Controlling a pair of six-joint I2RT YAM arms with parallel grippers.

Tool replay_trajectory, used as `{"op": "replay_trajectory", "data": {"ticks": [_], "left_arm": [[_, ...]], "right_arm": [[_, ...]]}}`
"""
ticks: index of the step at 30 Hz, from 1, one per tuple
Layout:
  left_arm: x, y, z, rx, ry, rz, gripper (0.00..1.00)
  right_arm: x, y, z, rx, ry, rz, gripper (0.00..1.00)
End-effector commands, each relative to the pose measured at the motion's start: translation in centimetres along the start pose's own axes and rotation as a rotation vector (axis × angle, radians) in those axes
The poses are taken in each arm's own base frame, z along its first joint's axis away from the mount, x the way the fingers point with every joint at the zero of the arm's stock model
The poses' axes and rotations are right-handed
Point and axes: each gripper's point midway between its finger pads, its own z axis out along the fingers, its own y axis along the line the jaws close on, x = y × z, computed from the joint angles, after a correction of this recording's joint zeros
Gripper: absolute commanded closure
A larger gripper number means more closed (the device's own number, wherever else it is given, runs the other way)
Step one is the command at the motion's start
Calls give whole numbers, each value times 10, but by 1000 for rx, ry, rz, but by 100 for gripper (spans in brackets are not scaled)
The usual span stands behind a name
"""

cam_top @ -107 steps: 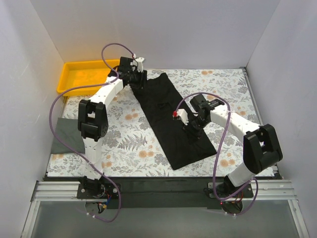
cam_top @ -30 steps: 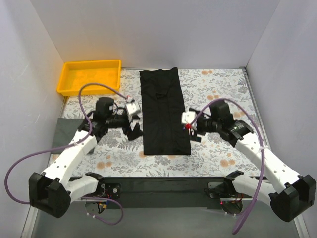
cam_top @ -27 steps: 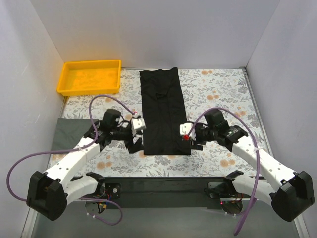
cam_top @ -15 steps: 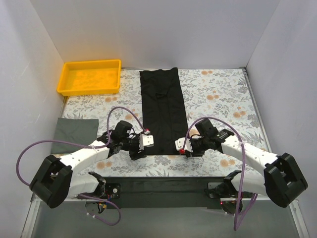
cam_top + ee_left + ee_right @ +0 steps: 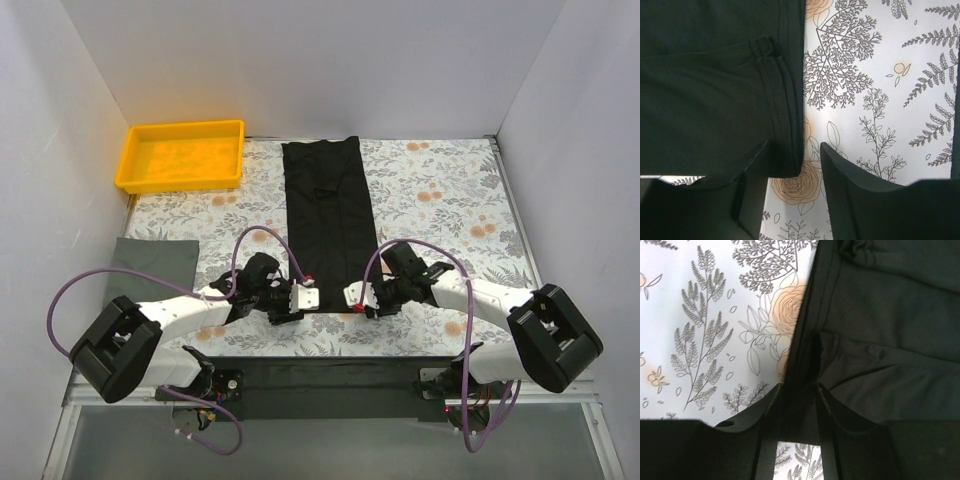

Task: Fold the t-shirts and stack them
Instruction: Fold the tshirt

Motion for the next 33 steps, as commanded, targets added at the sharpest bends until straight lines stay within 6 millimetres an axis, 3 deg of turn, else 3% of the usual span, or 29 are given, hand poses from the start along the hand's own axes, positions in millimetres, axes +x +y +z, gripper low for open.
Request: {"op": "replay_trajectory", "data": {"ticks": [1,4,5,8,10,11,13,18,22,24,27,31,33], "left_arm": [[10,-4,3,-2,26,37,59],[16,-6,3,4,49,52,72],[18,-7,3,9,53,53,83],[12,-6,2,13,44,43,99],[6,-11,-1,41,28,18,100],[-9,-7,-3,53,1,12,100],[-20,-24,-9,151,-11,-41,100],[-44,-43,-28,236,-57,-30,100],[-67,-69,-61,324,-114,-54,100],[-77,-72,-70,329,-142,-84,100],[-89,-62,-79,246,-172,-111,100],[-95,-34,-77,157,-176,-90,100],[-100,-8,-82,105,-194,-98,100]], "right_arm": [[28,19,10,-56,100,23,61],[33,23,11,-66,128,26,70],[34,24,12,-69,134,25,73],[32,23,10,-65,148,34,82],[24,29,7,-91,143,36,88],[14,27,5,-92,134,22,90],[5,34,1,-113,150,58,99],[-36,55,-9,-181,101,82,99],[-69,67,-33,-245,40,141,99],[-75,62,-40,-224,19,120,99],[-94,47,-49,-175,-34,60,99],[-102,7,-53,-106,-16,34,99],[-105,-18,-62,-63,-27,30,99]]}}
